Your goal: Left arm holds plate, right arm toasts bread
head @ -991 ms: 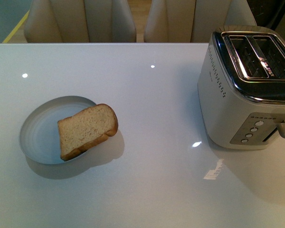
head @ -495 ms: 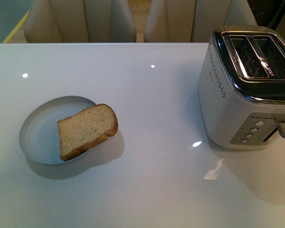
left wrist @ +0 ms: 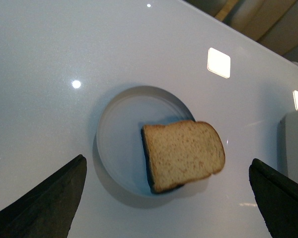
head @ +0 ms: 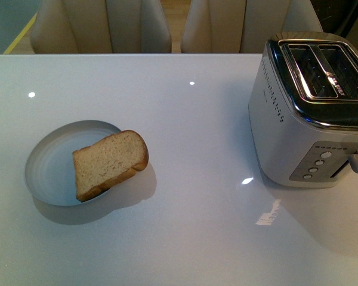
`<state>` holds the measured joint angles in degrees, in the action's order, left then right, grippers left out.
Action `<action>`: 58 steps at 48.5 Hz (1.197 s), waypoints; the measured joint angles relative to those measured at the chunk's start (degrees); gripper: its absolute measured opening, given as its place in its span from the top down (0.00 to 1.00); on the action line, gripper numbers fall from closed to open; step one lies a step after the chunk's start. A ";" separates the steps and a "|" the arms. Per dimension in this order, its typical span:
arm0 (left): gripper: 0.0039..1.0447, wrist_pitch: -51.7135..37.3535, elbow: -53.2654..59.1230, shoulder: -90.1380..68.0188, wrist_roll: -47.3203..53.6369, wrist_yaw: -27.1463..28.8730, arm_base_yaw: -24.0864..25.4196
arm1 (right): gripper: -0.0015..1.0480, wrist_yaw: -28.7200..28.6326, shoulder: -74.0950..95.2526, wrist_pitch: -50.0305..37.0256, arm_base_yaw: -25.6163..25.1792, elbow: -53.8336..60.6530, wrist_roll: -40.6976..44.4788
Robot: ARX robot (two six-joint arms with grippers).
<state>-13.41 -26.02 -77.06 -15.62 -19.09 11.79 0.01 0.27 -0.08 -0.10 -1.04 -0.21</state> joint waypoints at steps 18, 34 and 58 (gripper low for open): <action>0.07 -11.19 -10.25 -32.13 -8.04 6.88 -1.77 | 0.09 0.00 0.00 0.00 0.00 0.00 0.00; 0.07 -11.58 -18.12 -46.49 -9.75 9.07 -5.22 | 0.09 0.00 0.00 0.00 0.00 0.00 0.00; 0.07 -11.04 -24.04 -56.61 -6.19 10.40 -6.99 | 0.09 0.00 0.00 0.00 0.00 0.00 0.00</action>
<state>-24.45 -50.06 -133.67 -21.80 -8.69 4.80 0.01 0.27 -0.08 -0.10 -1.04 -0.21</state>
